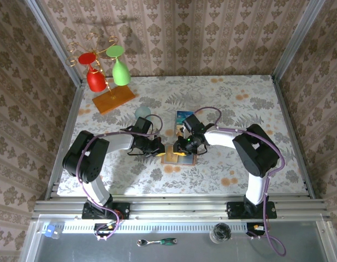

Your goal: Take the credit cards out of the card holder

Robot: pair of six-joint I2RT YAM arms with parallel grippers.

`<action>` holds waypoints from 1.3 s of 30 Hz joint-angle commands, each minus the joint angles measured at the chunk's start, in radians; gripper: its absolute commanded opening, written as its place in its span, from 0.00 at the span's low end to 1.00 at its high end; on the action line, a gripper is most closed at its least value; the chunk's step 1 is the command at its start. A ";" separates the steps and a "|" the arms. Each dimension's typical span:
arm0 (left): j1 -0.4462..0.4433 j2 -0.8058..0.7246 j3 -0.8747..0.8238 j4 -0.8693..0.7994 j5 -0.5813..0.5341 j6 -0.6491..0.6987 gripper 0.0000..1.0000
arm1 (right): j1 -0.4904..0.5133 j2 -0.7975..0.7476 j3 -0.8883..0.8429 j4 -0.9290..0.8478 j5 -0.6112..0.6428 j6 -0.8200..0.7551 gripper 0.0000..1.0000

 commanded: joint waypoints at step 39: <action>-0.021 0.037 0.027 -0.028 0.019 0.014 0.00 | 0.001 -0.044 -0.036 -0.062 0.029 0.001 0.23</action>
